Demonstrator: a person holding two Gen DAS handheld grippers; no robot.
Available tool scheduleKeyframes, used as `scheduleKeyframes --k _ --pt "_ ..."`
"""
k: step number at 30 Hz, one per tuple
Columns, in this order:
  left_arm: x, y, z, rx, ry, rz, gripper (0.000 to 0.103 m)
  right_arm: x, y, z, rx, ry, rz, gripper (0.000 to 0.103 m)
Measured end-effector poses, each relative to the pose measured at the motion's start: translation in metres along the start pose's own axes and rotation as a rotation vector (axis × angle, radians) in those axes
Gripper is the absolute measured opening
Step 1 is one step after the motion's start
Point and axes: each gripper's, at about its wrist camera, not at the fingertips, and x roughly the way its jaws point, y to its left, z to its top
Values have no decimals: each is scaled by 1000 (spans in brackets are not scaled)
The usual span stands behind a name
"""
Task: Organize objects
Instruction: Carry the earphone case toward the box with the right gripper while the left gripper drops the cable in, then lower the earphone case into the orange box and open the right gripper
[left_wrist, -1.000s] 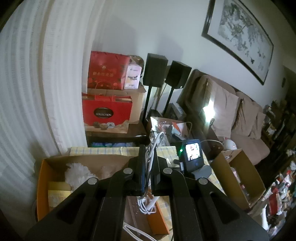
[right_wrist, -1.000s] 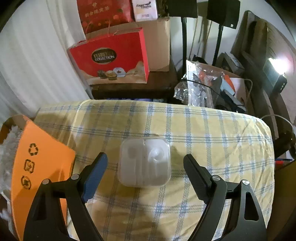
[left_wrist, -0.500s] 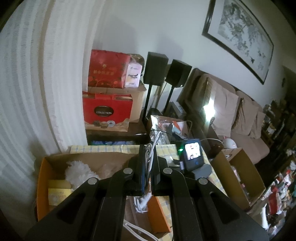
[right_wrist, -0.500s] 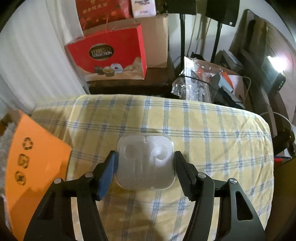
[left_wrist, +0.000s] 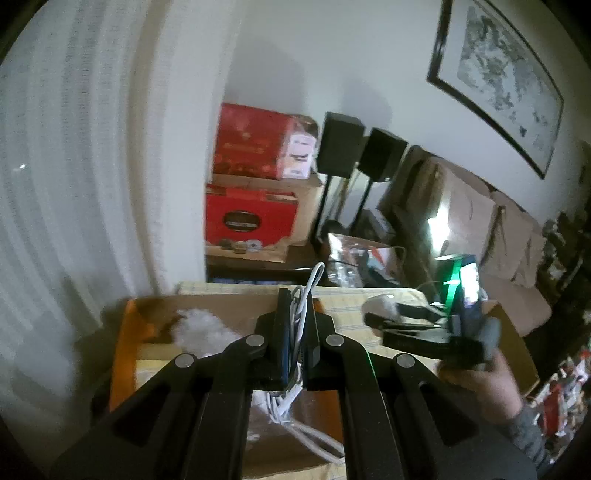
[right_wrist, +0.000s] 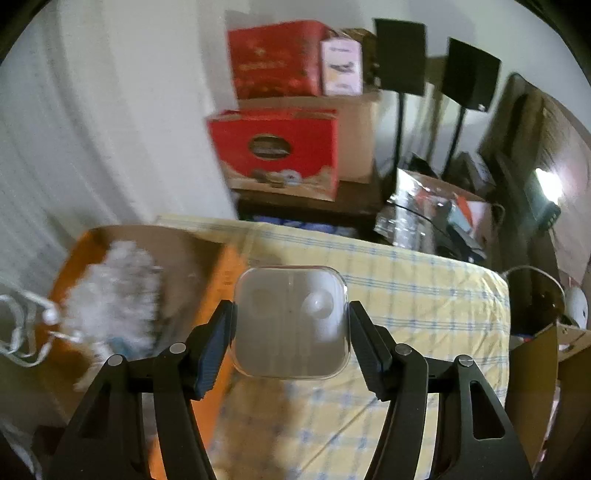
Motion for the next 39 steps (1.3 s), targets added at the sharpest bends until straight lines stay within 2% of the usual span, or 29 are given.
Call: scheduleKeyframes --k 8,17,24,30,32,34,37,39 --pt "-8 40 -16 -41 25 83 4 -24 61 -2 -83 -4 122 64" --pt "8 90 -45 -92 91 189 4 -20 120 -17 -175 22 182 64" --pt "36 116 -76 -99 209 229 4 -10 153 -19 -214 42 216 64" --pt "54 131 -106 -128 291 221 5 -1 178 -17 -245 53 232 64" --pt "54 138 -110 -156 301 218 17 2 187 -17 -254 57 236 64" --pt "51 145 -112 -194 295 196 44 6 195 -15 -260 60 240 64" --pt "40 153 -113 -240 264 178 60 13 207 -10 -264 64 254 64" --pt "34 158 -111 -268 241 171 67 18 216 -8 -267 68 260 64"
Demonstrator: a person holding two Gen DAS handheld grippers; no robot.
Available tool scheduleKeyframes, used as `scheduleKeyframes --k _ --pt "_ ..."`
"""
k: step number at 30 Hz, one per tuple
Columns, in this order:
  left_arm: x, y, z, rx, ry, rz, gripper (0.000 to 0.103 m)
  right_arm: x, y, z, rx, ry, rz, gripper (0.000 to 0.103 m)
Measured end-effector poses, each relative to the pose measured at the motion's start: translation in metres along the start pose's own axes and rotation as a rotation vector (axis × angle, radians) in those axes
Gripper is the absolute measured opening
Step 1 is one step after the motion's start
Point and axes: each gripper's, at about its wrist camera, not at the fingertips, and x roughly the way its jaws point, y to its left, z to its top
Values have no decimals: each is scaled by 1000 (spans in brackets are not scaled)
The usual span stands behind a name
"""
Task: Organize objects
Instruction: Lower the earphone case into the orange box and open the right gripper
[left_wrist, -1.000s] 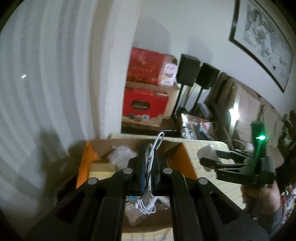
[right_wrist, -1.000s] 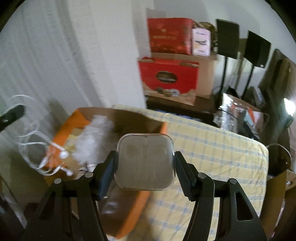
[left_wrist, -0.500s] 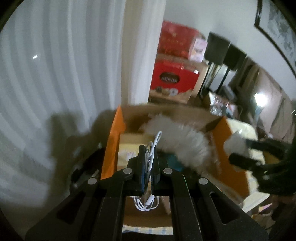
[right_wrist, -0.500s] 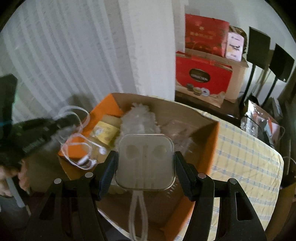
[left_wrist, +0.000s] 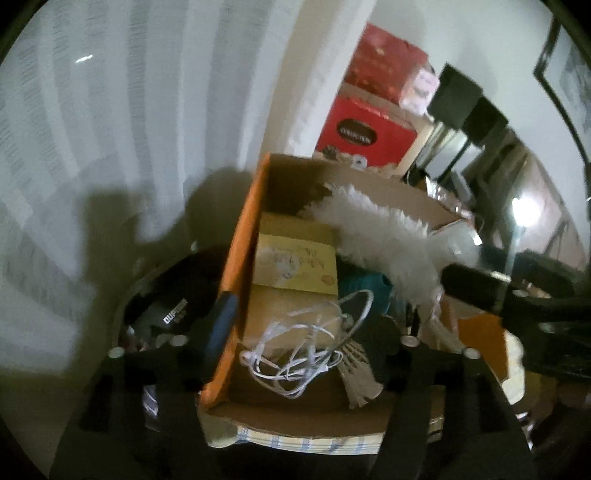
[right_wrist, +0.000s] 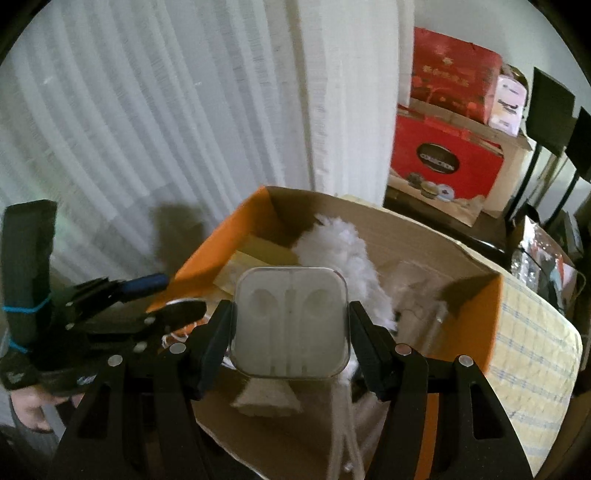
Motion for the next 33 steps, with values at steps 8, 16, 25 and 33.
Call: scheduleKeyframes --k 8,16,25,33 --pt "-15 15 2 -32 -62 29 80 35 13 18 -2 24 10 64" --pt "-29 23 -3 -58 -92 28 80 69 21 28 5 49 20 64" --pt "-39 25 -11 -46 -124 88 82 100 31 20 6 101 45 64" --pt "-40 23 -14 -48 -126 79 90 80 24 20 16 48 38 73"
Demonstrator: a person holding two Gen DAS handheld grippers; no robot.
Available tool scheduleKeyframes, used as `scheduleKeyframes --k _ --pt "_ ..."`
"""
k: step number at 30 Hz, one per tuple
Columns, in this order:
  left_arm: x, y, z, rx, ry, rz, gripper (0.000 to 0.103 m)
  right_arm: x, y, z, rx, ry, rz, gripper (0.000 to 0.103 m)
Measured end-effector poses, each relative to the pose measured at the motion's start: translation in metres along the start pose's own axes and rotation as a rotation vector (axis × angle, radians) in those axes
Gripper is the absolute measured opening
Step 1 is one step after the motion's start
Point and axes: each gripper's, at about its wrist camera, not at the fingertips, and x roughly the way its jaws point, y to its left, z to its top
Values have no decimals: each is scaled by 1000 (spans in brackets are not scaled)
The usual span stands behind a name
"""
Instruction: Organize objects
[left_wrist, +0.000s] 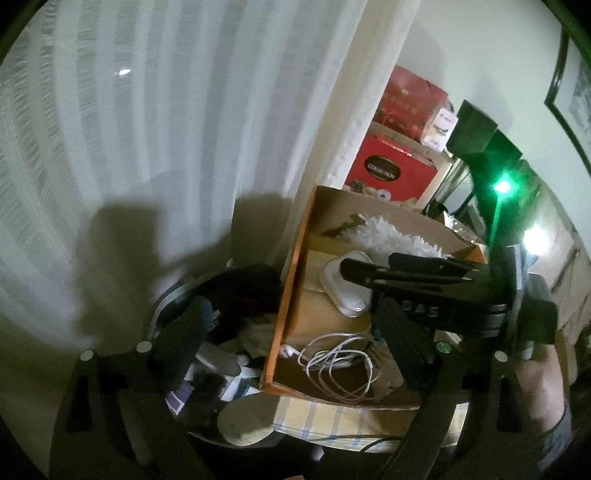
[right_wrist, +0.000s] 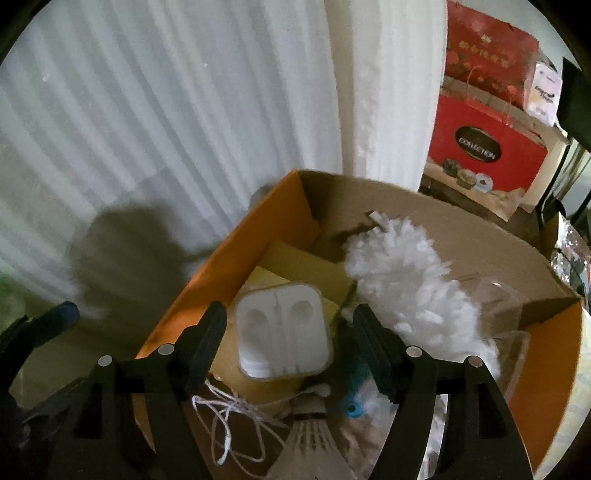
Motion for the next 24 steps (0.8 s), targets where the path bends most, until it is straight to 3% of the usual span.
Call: scheduleKeyframes --k 10,12,21,24 --pt "-8 -20 -2 40 -3 -9 90 -57 -19 -4 29 -72 -37 79" --pt "-11 -26 -2 50 -7 -9 94 -67 -25 -7 36 -84 -58 80" --pt "-15 -54 -7 105 -7 -28 95 -115 -54 -44 64 -124 -156 84" --pt "-15 -68 -12 131 -4 -45 103 -128 -65 -58 84 -130 -180 84"
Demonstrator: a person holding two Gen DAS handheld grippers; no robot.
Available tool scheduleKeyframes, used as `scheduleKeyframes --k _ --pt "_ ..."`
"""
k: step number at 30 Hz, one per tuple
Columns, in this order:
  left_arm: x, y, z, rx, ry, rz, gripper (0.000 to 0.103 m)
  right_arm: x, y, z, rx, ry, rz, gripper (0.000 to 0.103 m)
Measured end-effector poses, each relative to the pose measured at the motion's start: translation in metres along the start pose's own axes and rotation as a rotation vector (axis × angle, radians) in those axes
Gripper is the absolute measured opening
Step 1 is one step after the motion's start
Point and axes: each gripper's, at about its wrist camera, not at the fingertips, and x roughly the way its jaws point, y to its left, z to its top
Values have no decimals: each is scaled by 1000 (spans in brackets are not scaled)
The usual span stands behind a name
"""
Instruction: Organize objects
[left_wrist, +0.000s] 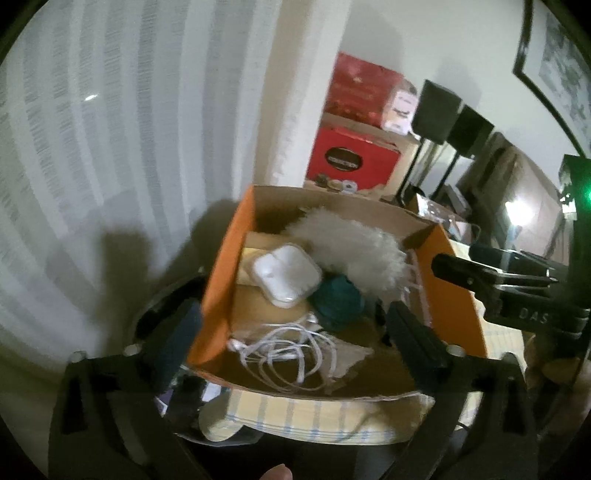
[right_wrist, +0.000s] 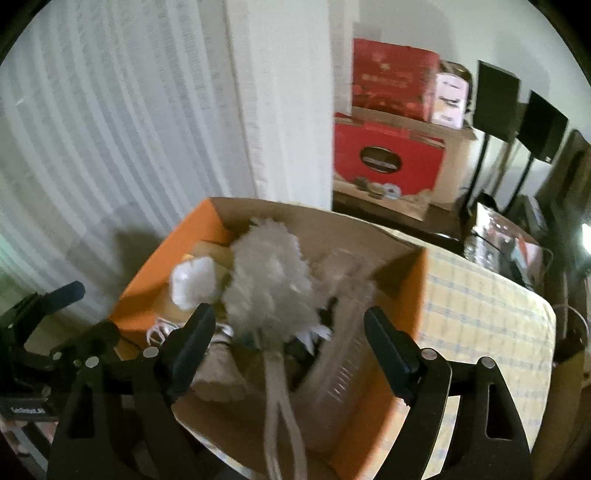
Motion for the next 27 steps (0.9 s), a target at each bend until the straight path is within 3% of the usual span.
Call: scheduleKeyframes --k 15,21,27 --pt "-2 -62 -18 113 20 -36 103 -37 -48 -63 83 -15 -123 89" --pt "-3 -80 -29 139 33 -48 103 -52 -63 -87 130 -30 -152 102" --pt "-8 -93 -41 137 29 -71 103 -71 -73 -108 174 -50 -174 102"
